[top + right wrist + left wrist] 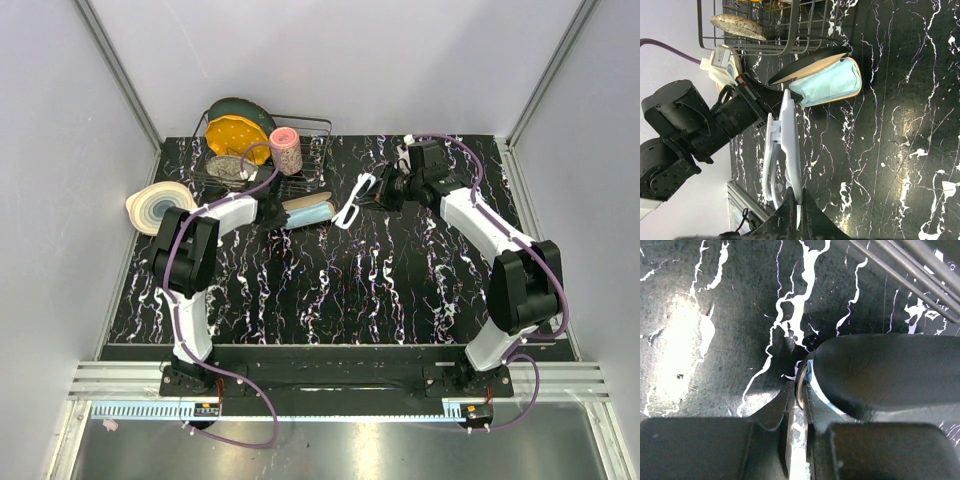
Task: Organize the sunglasses
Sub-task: Move the opened sunglasses case to the center of the board, then place the sunglasses in the sunglasses case.
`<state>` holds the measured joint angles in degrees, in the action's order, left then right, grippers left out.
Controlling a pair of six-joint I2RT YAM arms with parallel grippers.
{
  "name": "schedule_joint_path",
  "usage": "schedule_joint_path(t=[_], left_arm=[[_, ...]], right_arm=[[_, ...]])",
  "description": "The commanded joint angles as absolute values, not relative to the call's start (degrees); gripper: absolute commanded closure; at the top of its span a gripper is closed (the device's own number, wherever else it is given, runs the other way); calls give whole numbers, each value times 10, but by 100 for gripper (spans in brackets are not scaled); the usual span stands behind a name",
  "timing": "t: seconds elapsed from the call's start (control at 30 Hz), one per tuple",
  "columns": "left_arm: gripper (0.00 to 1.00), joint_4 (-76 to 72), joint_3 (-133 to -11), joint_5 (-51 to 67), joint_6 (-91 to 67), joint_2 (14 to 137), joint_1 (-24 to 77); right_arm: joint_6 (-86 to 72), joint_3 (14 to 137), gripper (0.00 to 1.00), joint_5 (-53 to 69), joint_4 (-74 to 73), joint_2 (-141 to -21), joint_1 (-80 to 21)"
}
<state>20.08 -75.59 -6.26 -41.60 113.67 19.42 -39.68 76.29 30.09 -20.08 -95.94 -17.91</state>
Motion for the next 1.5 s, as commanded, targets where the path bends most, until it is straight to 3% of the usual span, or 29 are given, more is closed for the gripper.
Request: schedule_joint_path(t=[0.0, 0.53, 1.1, 1.47], left_arm=[[100, 236, -740, -85, -424, 1118, 202], [100, 233, -645, -91, -486, 1050, 262], [100, 95, -498, -127, -438, 957, 344], [100, 51, -478, -137, -397, 938, 359]], right_arm=[[-406, 778, 100, 313, -199, -957, -176], [-496, 689, 100, 308, -220, -953, -182], [-908, 581, 100, 188, -371, -906, -279], [-1029, 648, 100, 165, -434, -958, -307]])
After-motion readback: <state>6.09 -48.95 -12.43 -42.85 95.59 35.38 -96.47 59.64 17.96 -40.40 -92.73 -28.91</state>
